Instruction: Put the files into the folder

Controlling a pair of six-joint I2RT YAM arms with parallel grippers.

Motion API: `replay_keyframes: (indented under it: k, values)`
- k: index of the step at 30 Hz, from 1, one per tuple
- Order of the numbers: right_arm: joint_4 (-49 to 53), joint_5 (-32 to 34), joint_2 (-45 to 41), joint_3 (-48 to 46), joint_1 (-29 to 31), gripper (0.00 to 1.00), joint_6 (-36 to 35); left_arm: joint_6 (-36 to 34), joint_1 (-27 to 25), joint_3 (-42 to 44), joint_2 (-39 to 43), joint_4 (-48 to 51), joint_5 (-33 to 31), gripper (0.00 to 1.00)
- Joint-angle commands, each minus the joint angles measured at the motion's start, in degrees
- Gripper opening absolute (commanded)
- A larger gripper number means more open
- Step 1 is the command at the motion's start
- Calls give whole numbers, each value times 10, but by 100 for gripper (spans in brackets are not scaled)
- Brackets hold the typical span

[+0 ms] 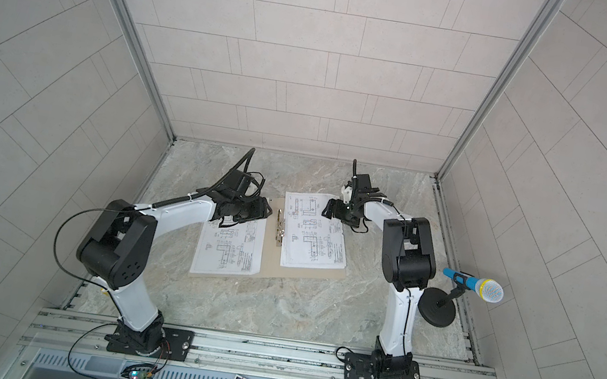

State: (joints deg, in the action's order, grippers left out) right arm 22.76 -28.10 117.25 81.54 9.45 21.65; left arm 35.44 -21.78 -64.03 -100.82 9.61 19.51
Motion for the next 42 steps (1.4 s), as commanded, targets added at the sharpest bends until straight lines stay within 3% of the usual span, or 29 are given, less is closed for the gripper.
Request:
replay_keyframes:
  k: [1, 7, 14, 20, 42]
  values:
    - [38, -1, 14, -7, 8, 86, 0, -11, 3, -35, -17, -19, 22, 63]
    - [33, -2, 3, -16, 14, 85, 1, -11, 5, -66, -40, -35, 32, 63]
    - [34, 1, 1, -16, 14, 85, 1, -58, 8, -203, -131, 67, 45, 61]
    - [33, 2, -1, -17, 13, 85, 0, -56, 13, -263, -202, 96, 73, 60]
    - [32, 6, -4, -24, 13, 85, -1, 5, 14, -285, -274, 37, 138, 55]
